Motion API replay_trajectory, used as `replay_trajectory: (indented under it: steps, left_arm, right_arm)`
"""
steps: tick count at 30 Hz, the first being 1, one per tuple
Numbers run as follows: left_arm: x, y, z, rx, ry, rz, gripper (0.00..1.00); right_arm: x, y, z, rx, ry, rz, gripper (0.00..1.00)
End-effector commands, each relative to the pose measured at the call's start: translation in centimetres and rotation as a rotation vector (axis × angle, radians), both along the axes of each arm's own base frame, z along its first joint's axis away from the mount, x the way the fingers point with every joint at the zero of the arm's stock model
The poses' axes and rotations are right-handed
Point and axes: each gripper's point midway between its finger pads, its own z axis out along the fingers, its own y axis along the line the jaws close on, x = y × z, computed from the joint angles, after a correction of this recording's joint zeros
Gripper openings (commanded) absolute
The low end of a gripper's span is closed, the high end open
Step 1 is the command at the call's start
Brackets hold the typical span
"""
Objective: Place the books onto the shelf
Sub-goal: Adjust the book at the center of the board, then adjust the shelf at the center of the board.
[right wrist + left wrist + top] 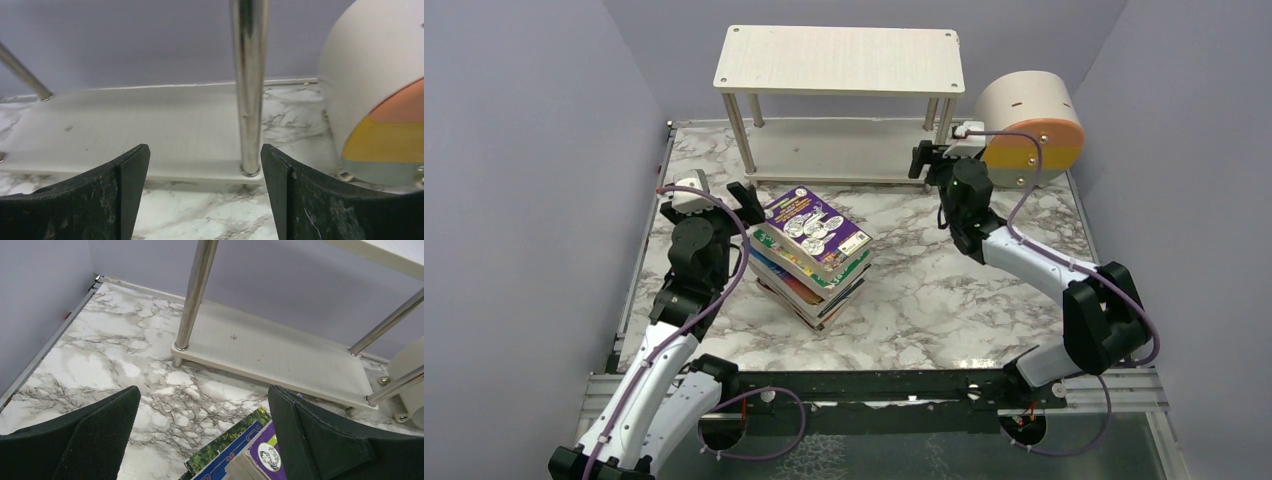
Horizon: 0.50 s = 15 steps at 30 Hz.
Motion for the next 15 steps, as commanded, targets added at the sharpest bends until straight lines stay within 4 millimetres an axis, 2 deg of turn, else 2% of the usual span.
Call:
replay_trajectory:
  steps: [1, 9, 15]
  left_arm:
    - [0.2, -0.7, 2.2, -0.008, -0.031, -0.034, 0.96]
    - [0.2, -0.3, 2.4, 0.007, -0.035, -0.017, 0.96]
    - [0.5, -0.5, 2.5, 0.007, -0.037, -0.022, 0.96]
  right_arm:
    - [2.4, -3.4, 1.6, -0.072, -0.054, -0.128, 0.81]
    - [7.0, -4.6, 1.8, -0.114, -0.090, -0.144, 0.81]
    - [9.5, -3.7, 1.7, -0.118, -0.128, -0.097, 0.80]
